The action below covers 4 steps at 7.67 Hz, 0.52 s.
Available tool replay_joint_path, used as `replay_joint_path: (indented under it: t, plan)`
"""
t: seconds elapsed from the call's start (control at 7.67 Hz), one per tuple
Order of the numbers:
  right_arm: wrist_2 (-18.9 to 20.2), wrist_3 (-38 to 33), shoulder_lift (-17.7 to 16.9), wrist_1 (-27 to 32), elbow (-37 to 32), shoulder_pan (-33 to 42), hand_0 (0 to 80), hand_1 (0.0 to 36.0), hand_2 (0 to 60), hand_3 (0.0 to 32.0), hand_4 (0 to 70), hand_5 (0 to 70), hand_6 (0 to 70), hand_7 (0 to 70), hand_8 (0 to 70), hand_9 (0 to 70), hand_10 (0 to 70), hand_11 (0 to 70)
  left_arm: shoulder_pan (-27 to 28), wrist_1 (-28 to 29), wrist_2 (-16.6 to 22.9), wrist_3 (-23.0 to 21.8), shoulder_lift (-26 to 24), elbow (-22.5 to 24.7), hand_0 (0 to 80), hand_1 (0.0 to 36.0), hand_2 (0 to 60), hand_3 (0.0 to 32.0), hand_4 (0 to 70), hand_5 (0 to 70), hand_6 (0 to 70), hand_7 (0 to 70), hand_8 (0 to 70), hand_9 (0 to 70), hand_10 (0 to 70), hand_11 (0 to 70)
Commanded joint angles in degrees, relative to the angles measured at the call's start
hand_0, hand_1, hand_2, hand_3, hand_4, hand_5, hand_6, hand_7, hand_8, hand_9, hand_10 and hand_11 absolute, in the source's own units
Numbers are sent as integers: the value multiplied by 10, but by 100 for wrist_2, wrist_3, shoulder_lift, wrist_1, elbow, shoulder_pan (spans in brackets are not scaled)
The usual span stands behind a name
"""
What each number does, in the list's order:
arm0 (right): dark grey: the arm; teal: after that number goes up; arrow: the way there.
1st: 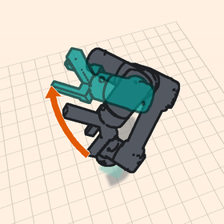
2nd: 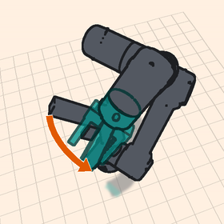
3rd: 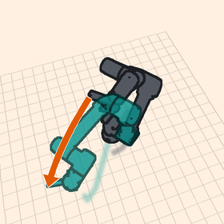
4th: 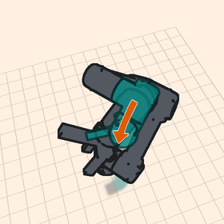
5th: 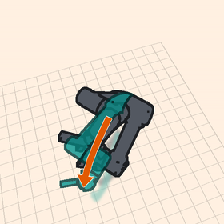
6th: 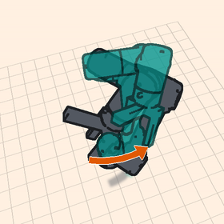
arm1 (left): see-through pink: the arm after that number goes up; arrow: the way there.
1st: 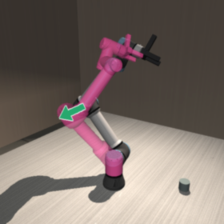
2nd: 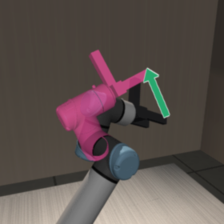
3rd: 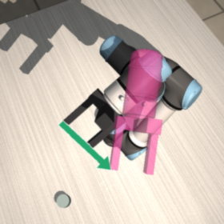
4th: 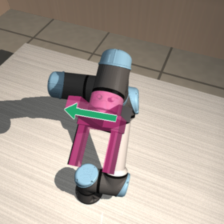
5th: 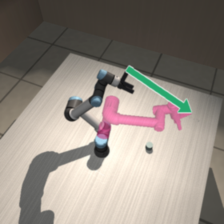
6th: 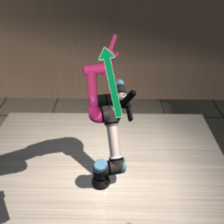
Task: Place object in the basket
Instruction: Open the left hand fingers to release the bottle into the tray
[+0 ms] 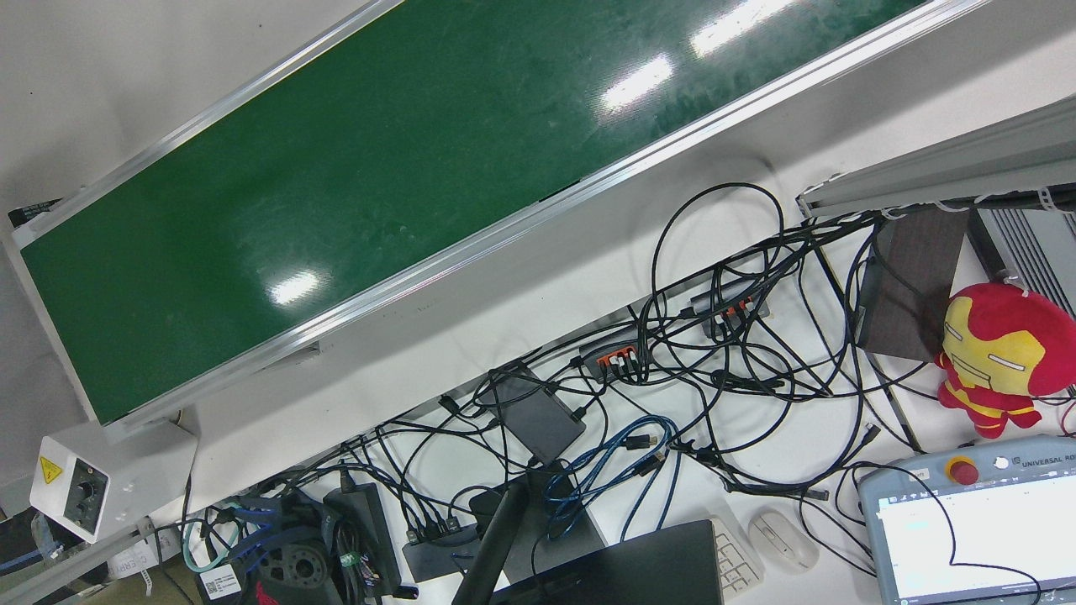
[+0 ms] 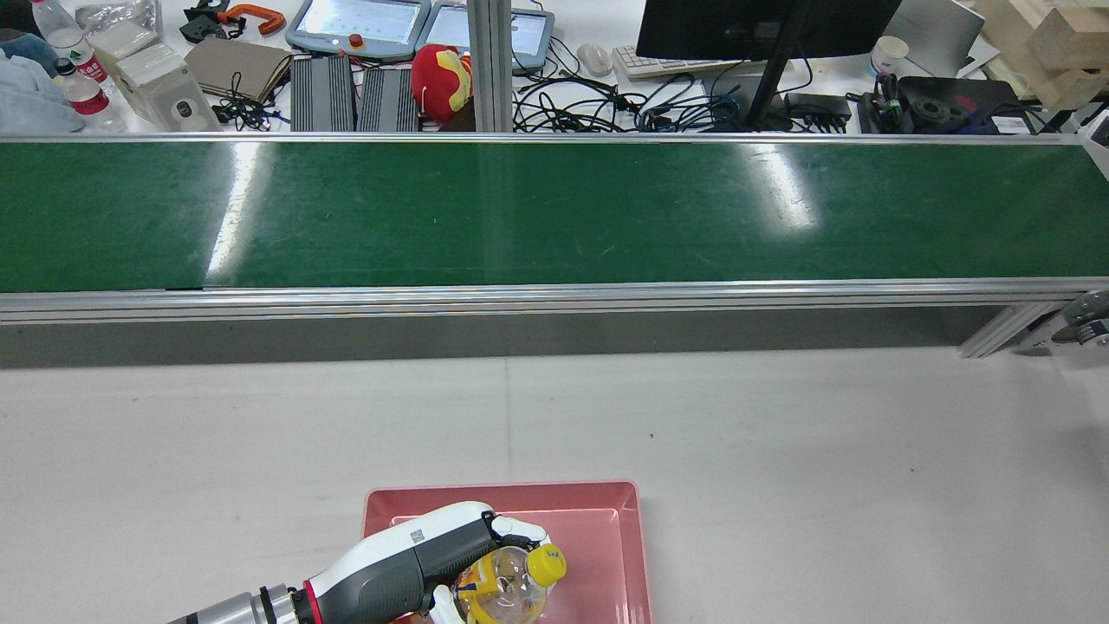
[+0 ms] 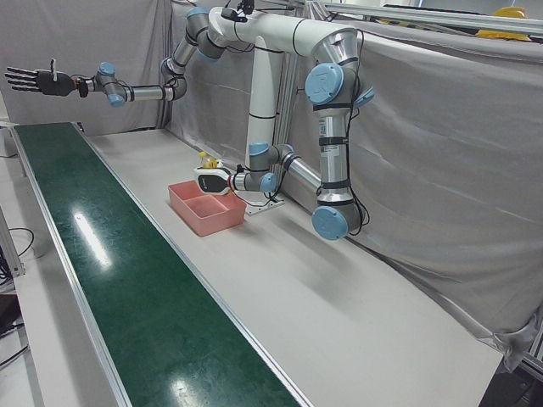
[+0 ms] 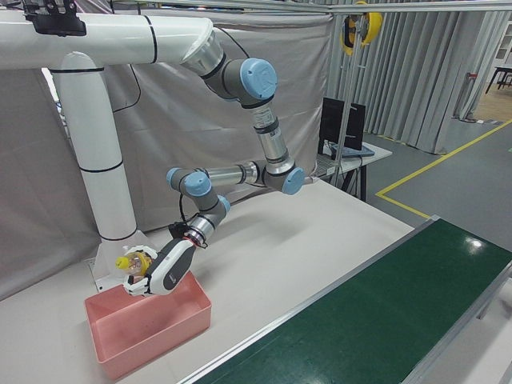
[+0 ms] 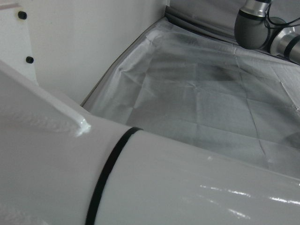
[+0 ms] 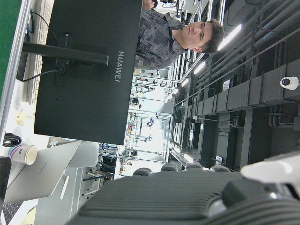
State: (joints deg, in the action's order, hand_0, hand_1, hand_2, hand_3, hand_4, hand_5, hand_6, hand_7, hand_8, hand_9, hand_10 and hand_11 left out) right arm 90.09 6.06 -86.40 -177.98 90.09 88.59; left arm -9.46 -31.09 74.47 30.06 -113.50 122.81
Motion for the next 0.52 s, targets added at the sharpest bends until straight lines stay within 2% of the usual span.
replay_joint_path:
  t: [0.0, 0.13, 0.26, 0.39]
  plan:
    - [0, 0, 0, 0, 0, 0, 0, 0, 0, 0, 0, 0, 0, 0, 0, 0, 0, 0, -29, -326, -29, -52, -14, 50, 468, 34, 0, 0, 164, 466, 150, 244, 238, 333, 273, 400]
    - [0, -9, 0, 0, 0, 0, 0, 0, 0, 0, 0, 0, 0, 0, 0, 0, 0, 0, -108, -536, 6, -52, -5, 103, 452, 0, 0, 0, 127, 434, 104, 187, 188, 267, 217, 317]
    - [0, 0, 0, 0, 0, 0, 0, 0, 0, 0, 0, 0, 0, 0, 0, 0, 0, 0, -170, -660, 15, -52, -5, 129, 409, 0, 0, 0, 102, 421, 74, 142, 152, 218, 182, 264]
    - [0, 0, 0, 0, 0, 0, 0, 0, 0, 0, 0, 0, 0, 0, 0, 0, 0, 0, -327, -914, 15, -52, 12, 321, 322, 0, 0, 0, 64, 377, 42, 95, 113, 164, 155, 222]
